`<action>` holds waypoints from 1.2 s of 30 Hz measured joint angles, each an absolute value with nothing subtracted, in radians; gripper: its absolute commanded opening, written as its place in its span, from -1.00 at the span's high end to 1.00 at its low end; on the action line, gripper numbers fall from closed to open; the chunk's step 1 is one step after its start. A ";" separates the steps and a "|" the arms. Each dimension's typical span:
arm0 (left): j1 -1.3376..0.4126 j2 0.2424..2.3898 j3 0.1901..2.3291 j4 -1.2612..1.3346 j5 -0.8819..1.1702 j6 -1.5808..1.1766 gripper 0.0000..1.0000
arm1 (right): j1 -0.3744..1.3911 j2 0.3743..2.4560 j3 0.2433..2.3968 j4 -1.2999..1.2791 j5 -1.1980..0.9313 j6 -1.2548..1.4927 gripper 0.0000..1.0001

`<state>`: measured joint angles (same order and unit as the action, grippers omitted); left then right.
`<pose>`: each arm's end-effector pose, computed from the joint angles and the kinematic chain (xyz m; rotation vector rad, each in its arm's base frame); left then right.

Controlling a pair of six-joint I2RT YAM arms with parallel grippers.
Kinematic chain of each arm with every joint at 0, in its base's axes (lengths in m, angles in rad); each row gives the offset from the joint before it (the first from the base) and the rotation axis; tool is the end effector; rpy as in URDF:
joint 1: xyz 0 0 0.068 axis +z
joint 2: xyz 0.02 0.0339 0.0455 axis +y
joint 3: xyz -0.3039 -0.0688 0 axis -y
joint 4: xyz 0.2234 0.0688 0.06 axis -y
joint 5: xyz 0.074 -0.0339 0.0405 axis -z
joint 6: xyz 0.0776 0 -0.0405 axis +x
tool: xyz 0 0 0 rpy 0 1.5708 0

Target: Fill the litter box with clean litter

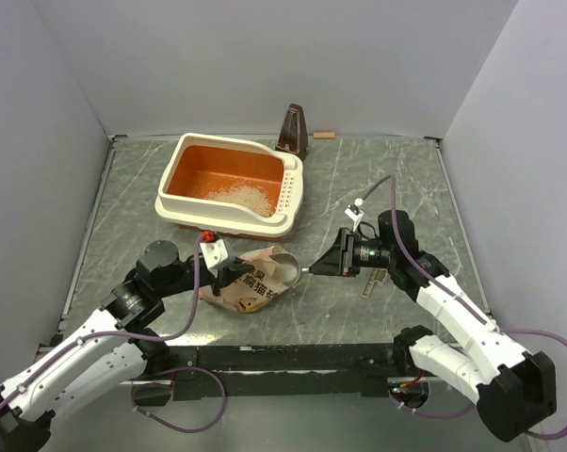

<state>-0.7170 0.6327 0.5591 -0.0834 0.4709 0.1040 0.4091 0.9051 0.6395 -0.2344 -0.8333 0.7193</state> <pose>0.0851 -0.1209 0.3142 1.0279 1.4625 -0.8519 0.1371 0.1221 0.2913 -0.2296 2.2515 1.5130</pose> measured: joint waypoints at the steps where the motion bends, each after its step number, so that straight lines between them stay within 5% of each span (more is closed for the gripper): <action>1: -0.723 0.635 0.556 -0.077 0.471 0.102 0.98 | 0.397 0.897 0.640 -0.252 -0.830 0.714 1.00; 36: -0.810 0.617 0.526 -0.051 0.388 0.094 0.98 | 0.164 0.590 0.482 -0.365 -0.950 0.709 1.00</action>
<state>-0.8104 0.6174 0.5262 -0.0509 0.3882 0.0940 0.1642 0.5900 0.4820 -0.3649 -0.9501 0.7094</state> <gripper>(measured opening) 0.049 0.316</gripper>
